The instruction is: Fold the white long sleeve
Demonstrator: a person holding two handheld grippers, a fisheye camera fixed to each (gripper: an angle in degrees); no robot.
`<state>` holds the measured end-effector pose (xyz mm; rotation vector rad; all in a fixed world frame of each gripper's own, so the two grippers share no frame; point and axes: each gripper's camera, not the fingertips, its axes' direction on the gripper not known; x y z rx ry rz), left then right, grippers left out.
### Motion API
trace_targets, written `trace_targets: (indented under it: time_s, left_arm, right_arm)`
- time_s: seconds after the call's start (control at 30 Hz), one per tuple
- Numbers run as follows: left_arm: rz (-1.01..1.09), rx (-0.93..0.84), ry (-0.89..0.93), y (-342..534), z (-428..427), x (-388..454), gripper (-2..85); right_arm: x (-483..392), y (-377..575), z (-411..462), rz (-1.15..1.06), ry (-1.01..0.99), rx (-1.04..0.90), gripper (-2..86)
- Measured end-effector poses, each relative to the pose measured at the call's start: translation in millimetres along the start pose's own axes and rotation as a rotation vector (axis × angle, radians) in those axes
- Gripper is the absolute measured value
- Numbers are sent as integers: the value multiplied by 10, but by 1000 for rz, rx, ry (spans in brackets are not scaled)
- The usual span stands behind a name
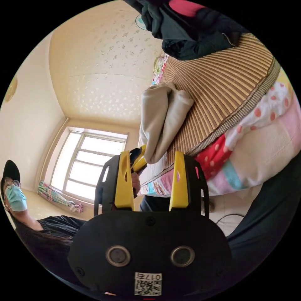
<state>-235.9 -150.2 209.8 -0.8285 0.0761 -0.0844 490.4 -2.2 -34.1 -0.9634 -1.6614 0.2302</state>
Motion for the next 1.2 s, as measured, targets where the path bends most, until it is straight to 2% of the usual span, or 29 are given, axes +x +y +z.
trace_targets:
  time_s: [0.13,0.23,0.27,0.33,0.43,0.5,0.53,0.6,0.67,0.73,0.8,0.83,0.87,0.97,1.07,1.13,1.2]
  left_arm:
    - [219,-162,-71,721,94,568,65]
    - [406,-262,-132,1431,202,1012,65]
    - [463,-217,-208,1681,150,1166,66]
    - [543,-156,-280,1924,-6,1371,73]
    - [592,-114,-128,2049,-272,1560,100]
    - [580,-94,-69,2044,-372,1647,123]
    - [591,-73,-83,2045,-420,1730,132]
    - [621,-22,-179,2066,-465,1860,143]
    - [628,53,-398,2097,-467,1981,150]
    - [587,82,-531,2083,-442,1981,158]
    - [521,100,-571,2042,-436,1899,160]
    - [463,112,-576,2005,-448,1819,160]
    - [422,127,-583,1978,-465,1753,160]
    - [348,188,-683,1960,-516,1678,161]
    - [298,234,-742,1968,-551,1642,162]
    - [282,236,-762,1963,-538,1618,162]
    - [261,241,-801,1955,-518,1600,163]
  right_arm:
    - [184,-17,-50,106,-168,-6,230]
    - [232,-24,62,195,-297,-80,200]
    - [187,-2,102,201,-314,-133,176]
    - [-3,42,84,128,-295,-168,147]
    - [-638,-103,10,-168,-313,-195,127]
    - [-1348,-437,-194,-473,-269,-201,119]
    - [-1514,-527,-278,-533,-266,-183,117]
    - [-2023,-913,-735,-659,-287,-28,114]
    - [-2226,-1194,-1140,-658,-309,120,112]
    - [-2281,-1438,-1553,-600,-295,270,112]
    - [-2100,-1691,-2063,-493,-180,469,111]
    - [-1998,-1748,-2179,-451,-134,510,111]
    - [-1732,-1834,-2398,-328,-29,582,110]
    - [-1057,-1782,-2724,-71,309,614,99]
    - [-846,-1360,-2613,-182,304,554,118]
    - [-874,-1020,-2420,-205,378,544,136]
    - [-914,-601,-1958,-221,556,509,149]
